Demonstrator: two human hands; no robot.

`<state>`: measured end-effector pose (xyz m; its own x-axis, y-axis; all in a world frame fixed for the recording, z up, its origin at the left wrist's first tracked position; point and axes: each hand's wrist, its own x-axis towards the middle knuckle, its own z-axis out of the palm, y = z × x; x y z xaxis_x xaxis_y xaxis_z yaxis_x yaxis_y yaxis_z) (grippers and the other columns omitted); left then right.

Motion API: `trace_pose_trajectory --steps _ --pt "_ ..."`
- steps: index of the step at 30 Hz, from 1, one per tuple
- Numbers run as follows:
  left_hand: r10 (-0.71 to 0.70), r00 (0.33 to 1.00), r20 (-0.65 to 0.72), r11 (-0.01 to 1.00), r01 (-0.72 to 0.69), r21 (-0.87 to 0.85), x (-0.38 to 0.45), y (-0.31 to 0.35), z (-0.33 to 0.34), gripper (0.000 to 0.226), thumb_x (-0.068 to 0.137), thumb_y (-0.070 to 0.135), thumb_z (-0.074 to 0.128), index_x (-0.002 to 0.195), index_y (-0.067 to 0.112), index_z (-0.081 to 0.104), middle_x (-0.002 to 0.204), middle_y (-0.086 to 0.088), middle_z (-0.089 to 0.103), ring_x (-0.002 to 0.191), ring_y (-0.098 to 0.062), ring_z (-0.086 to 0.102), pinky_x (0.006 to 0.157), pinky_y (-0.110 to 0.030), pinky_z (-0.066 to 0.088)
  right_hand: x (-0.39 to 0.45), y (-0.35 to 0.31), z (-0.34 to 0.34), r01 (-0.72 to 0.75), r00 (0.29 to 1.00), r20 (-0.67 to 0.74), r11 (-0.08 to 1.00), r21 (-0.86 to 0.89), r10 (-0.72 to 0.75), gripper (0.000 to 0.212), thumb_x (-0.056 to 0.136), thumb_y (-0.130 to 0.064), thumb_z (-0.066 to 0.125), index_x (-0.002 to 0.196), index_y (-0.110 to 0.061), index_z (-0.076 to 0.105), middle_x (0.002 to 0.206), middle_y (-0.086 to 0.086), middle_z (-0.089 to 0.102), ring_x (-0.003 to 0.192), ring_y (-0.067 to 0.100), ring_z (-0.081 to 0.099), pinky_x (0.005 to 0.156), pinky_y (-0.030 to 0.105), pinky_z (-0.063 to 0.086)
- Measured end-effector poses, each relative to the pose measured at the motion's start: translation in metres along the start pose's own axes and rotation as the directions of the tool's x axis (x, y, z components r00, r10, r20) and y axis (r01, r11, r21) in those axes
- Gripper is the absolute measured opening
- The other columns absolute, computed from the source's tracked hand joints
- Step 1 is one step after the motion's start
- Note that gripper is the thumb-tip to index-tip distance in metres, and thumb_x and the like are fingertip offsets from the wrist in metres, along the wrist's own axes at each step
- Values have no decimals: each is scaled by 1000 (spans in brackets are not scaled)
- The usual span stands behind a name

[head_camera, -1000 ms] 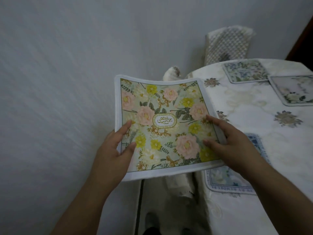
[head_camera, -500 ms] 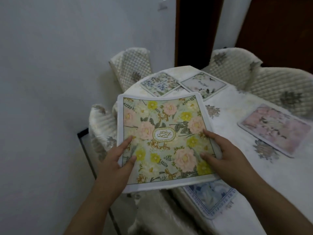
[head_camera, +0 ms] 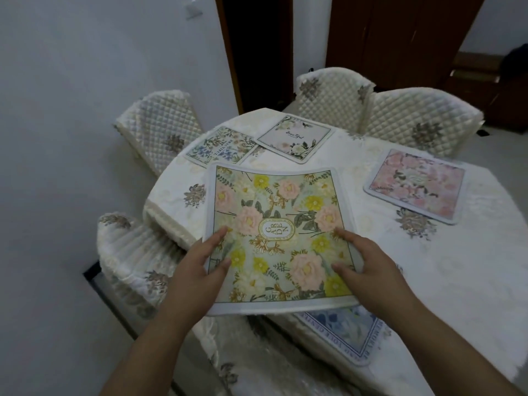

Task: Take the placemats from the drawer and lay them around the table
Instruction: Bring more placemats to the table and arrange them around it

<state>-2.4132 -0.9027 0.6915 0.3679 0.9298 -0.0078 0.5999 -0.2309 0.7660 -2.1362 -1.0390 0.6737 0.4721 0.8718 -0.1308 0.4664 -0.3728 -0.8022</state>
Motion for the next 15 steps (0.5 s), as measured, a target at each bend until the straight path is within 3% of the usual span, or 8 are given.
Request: trace_pose_trajectory --steps 2,6,9,11,13,15 --pt "-12 999 53 1000 13 -12 19 -9 -6 57 97 22 67 143 47 48 124 43 39 121 6 42 100 -18 36 6 -2 15 -22 1000 -15 1000 4 22 61 93 -30 70 145 -47 43 142 -16 45 129 4 42 110 31 37" --pt "-49 984 170 997 57 -44 70 -34 -24 67 93 3 60 147 42 48 132 20 48 123 -4 47 102 -26 41 28 -10 56 -77 996 -43 997 19 77 62 94 -31 68 147 -47 41 146 -12 45 120 0 39 99 23 34" --pt "-31 965 259 999 28 19 122 -62 -37 76 89 -2 57 148 45 45 135 16 46 124 -6 45 104 -27 40 51 -20 90 -125 989 -71 992 27 127 62 97 -31 64 149 -50 37 149 -11 45 121 6 47 102 27 40" --pt "-31 954 297 998 15 56 157 -87 -47 77 88 -2 55 146 47 46 135 15 46 124 -7 45 102 -27 41 70 -26 117 -167 984 -54 986 27 168 63 99 -27 59 150 -51 32 150 -11 43 96 4 53 87 26 45" --pt "-24 944 328 995 -11 104 192 -113 -55 76 86 -5 55 141 48 50 135 13 45 122 -9 44 104 -28 41 91 -31 146 -202 978 -44 979 22 202 66 99 -23 55 152 -51 27 149 -11 42 74 -4 45 70 22 42" --pt "-36 945 325 989 -14 148 223 -137 -63 74 83 -9 55 131 47 55 135 14 46 124 -10 46 105 -26 40 113 -34 174 -214 976 -34 976 43 215 69 99 -18 55 154 -48 27 152 -10 39 82 -3 51 66 16 41"
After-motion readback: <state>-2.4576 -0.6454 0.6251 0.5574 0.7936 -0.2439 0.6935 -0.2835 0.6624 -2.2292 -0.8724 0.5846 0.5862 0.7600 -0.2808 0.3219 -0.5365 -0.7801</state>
